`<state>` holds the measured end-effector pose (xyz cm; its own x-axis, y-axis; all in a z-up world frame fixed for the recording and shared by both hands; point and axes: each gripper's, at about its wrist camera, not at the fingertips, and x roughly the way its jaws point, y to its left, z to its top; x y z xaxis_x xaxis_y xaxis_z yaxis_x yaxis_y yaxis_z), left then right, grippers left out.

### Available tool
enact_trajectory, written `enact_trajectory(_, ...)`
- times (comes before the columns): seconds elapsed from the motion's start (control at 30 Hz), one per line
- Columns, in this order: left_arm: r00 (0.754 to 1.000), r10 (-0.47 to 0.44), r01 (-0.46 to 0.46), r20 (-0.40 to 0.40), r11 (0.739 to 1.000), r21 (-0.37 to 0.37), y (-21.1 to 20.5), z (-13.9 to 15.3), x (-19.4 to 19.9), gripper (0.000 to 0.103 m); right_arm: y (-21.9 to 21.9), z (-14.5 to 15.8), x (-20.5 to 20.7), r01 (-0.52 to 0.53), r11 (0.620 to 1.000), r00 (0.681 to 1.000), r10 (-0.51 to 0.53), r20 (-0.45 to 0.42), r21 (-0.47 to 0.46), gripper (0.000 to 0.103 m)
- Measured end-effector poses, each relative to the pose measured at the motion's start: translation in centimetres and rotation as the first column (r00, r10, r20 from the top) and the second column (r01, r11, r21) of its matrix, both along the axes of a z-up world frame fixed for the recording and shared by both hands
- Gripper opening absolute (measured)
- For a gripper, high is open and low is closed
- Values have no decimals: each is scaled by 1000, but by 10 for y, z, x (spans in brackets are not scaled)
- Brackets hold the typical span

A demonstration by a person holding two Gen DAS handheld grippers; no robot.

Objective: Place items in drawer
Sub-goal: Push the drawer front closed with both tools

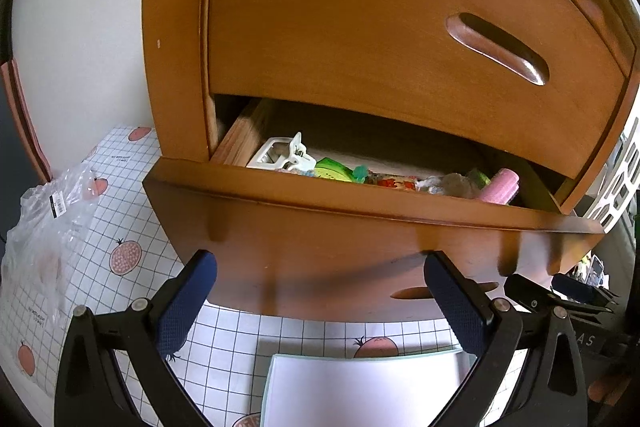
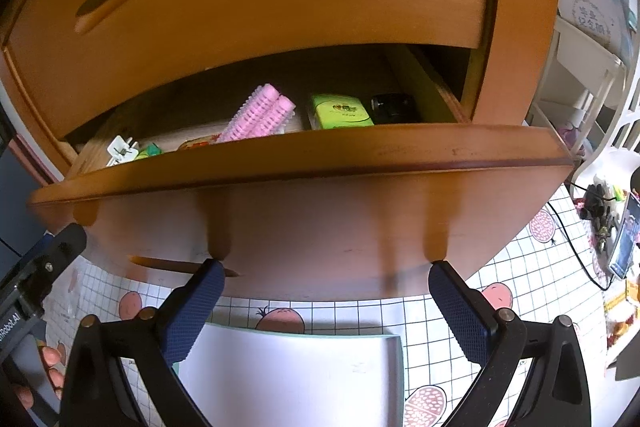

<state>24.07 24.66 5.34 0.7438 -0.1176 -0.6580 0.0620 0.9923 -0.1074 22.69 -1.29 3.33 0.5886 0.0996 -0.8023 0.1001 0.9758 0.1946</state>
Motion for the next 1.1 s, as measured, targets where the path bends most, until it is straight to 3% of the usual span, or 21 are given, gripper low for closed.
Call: enact_trajectory(1.1,1000,-9,9,-25,1000,-27,3,0,6,103,-3,-1,17,-10,1000,999,9,-34,-15,103)
